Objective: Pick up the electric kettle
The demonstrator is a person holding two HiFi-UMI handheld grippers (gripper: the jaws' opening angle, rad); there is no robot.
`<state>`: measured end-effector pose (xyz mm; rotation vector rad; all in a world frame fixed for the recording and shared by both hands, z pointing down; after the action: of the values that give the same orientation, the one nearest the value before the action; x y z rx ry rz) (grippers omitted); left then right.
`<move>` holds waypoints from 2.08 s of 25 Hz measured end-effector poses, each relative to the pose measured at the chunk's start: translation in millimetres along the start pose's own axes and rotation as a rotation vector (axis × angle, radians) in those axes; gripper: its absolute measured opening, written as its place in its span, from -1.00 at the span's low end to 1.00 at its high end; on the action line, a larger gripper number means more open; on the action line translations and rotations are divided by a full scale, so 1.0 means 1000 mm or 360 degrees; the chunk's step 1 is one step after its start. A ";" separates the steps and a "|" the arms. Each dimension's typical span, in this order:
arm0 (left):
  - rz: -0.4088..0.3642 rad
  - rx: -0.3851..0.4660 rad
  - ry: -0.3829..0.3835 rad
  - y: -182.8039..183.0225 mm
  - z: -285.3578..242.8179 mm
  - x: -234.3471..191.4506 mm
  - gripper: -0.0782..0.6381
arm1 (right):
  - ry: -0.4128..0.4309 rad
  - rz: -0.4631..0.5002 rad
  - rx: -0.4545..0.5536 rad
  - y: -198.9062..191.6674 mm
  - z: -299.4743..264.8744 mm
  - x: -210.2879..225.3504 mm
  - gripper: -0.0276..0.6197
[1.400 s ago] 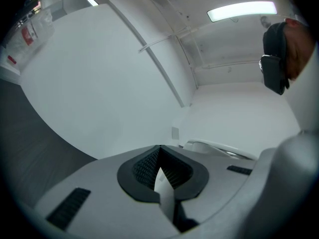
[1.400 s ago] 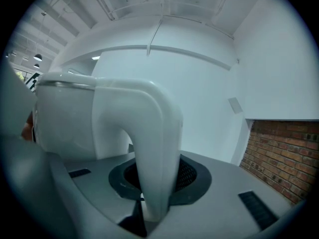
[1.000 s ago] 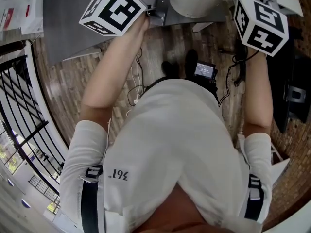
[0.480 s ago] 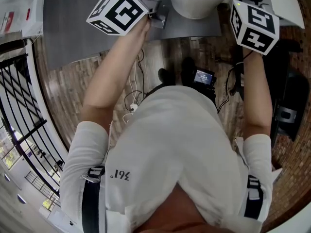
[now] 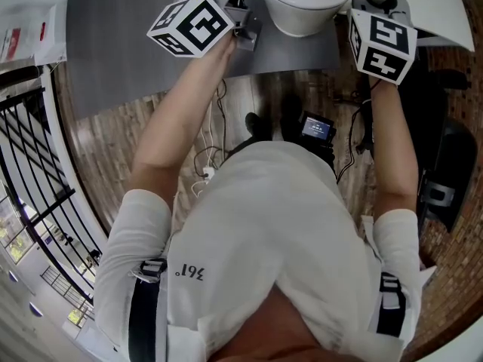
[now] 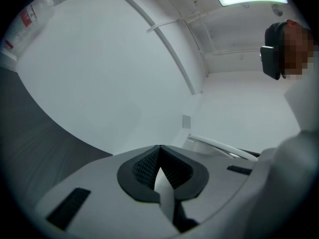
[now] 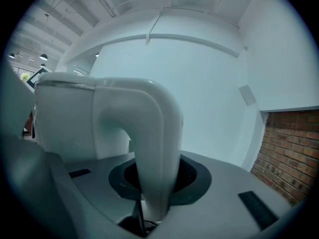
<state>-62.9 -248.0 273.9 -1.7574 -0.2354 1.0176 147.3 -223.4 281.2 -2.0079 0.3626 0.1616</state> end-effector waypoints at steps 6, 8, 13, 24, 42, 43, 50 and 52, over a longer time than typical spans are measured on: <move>0.0004 -0.0069 0.0027 -0.017 -0.008 -0.020 -0.79 | 0.0013 0.0001 -0.0028 -0.014 -0.018 -0.007 -0.66; -0.0002 -0.0094 0.0045 -0.023 -0.011 -0.027 -0.79 | 0.0007 0.0019 -0.0045 -0.021 -0.025 -0.007 -0.66; 0.0008 -0.0130 0.0073 -0.040 -0.015 -0.043 -0.79 | 0.0023 0.0024 -0.0072 -0.037 -0.040 -0.013 -0.66; 0.0049 -0.0201 0.0100 -0.068 -0.031 -0.068 -0.79 | 0.0067 0.0019 -0.0125 -0.063 -0.069 -0.020 -0.66; 0.0087 -0.0203 0.0099 -0.069 -0.040 -0.079 -0.79 | 0.0101 -0.0024 -0.0183 -0.074 -0.086 -0.020 -0.66; 0.0084 -0.0202 0.0099 -0.068 -0.040 -0.078 -0.79 | 0.0105 -0.0032 -0.0181 -0.073 -0.085 -0.021 -0.66; 0.0069 -0.0191 0.0090 -0.065 -0.037 -0.073 -0.79 | 0.0091 -0.0023 -0.0170 -0.071 -0.079 -0.019 -0.66; 0.0057 -0.0204 0.0084 -0.067 -0.039 -0.072 -0.79 | 0.0097 -0.0029 -0.0159 -0.071 -0.079 -0.018 -0.66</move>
<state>-59.3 -287.4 371.8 -1.9077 -0.2410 0.9992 149.4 -261.3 381.7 -2.1178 0.3811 0.1091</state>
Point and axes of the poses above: the fingertips, and each gripper's own axes: z backward along the fingers, x to its right, y out of its top, the point moved 3 cm from there along z, backward along the fingers, and after that the axes turned 14 degrees about -x, right-handed, at the moved point
